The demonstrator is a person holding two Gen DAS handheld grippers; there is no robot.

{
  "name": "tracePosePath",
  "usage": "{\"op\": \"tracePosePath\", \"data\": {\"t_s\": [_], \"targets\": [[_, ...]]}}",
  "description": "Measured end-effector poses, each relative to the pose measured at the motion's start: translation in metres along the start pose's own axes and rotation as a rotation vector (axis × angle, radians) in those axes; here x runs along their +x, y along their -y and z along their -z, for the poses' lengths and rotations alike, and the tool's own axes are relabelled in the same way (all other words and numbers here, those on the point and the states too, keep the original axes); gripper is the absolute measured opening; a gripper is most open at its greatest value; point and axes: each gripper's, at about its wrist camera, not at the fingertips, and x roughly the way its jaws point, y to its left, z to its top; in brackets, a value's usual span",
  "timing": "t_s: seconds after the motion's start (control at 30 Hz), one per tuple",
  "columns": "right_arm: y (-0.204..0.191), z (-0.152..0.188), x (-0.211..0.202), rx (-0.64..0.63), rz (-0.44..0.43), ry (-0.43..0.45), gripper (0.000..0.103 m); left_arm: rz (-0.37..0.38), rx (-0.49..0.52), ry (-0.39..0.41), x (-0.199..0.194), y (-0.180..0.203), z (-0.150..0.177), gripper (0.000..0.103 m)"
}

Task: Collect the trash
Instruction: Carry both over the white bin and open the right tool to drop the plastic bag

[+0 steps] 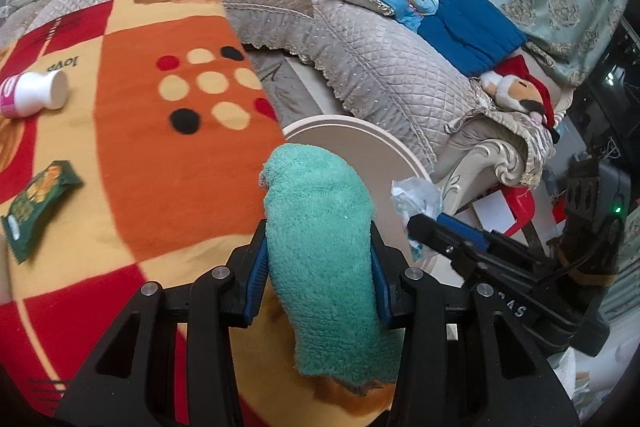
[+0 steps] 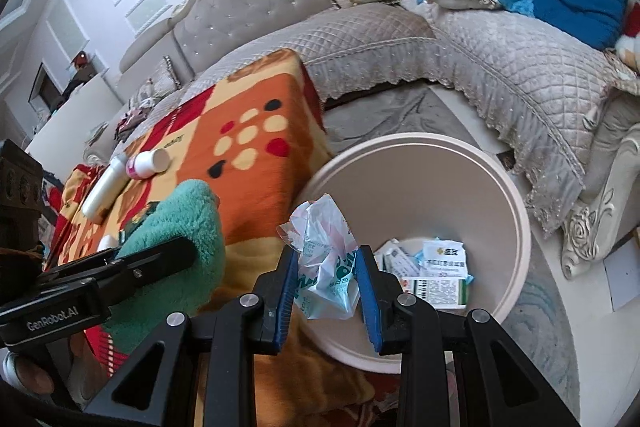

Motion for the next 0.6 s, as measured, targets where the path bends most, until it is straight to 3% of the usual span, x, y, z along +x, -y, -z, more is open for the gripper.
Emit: {"op": "tracePosePath", "data": {"t_s": [0.33, 0.37, 0.43, 0.6], "targets": [[0.028, -0.001, 0.011, 0.063, 0.028, -0.021, 0.029, 0.029, 0.0, 0.0, 0.02, 0.01, -0.01, 0.043], [0.029, -0.001, 0.012, 0.068, 0.03, -0.024, 0.031, 0.032, -0.001, 0.001, 0.022, 0.01, -0.011, 0.044], [0.034, -0.001, 0.013, 0.087, 0.038, -0.029, 0.052, 0.039, -0.003, -0.001, 0.025, 0.01, -0.011, 0.048], [0.04, -0.001, 0.013, 0.106, 0.041, -0.025, 0.053, 0.036, 0.003, -0.005, 0.027, 0.009, -0.01, 0.054]]}}
